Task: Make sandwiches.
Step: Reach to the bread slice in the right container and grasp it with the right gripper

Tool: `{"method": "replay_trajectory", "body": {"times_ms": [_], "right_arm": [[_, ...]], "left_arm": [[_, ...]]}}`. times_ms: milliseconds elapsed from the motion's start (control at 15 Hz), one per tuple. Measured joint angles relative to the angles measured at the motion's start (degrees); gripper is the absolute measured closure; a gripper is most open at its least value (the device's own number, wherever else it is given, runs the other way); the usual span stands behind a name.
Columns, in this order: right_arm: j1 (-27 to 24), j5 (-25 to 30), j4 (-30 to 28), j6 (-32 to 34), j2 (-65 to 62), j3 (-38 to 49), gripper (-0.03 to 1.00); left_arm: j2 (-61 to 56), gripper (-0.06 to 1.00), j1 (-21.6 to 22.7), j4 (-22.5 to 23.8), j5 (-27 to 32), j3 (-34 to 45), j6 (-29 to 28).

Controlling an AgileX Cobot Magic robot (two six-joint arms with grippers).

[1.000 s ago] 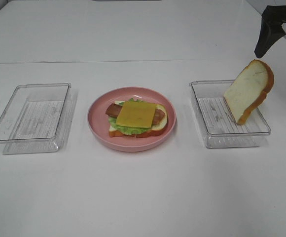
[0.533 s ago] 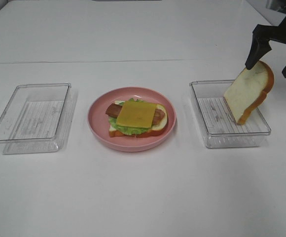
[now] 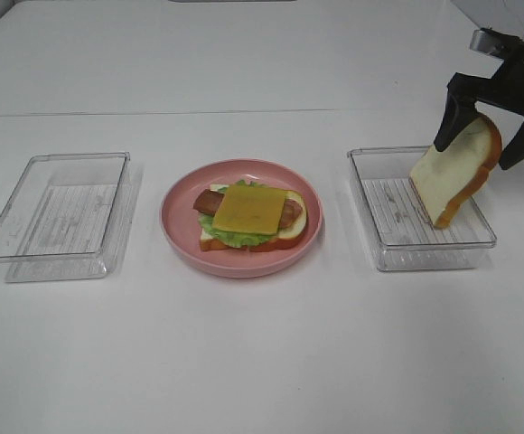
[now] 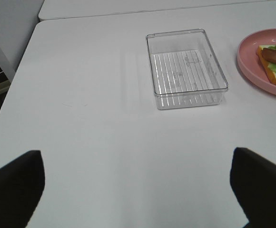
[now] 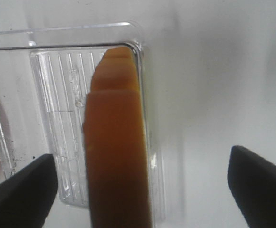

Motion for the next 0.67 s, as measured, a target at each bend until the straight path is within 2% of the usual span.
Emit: {"method": "replay_trajectory", "body": {"times_ms": [267,400,667], "right_arm": [[0.0,0.0,1.6,0.0,0.0,0.0,0.54],[0.0,0.0,1.6,0.0,0.0,0.0,0.63],[0.0,0.0,1.6,0.2,0.0,0.0,0.68]], "left_arm": [[0.0,-0.04,0.0,0.0,0.0,0.0,0.0],[0.0,-0.04,0.0,0.0,0.0,0.0,0.0],[0.0,-0.04,0.0,0.0,0.0,0.0,0.0]]}}
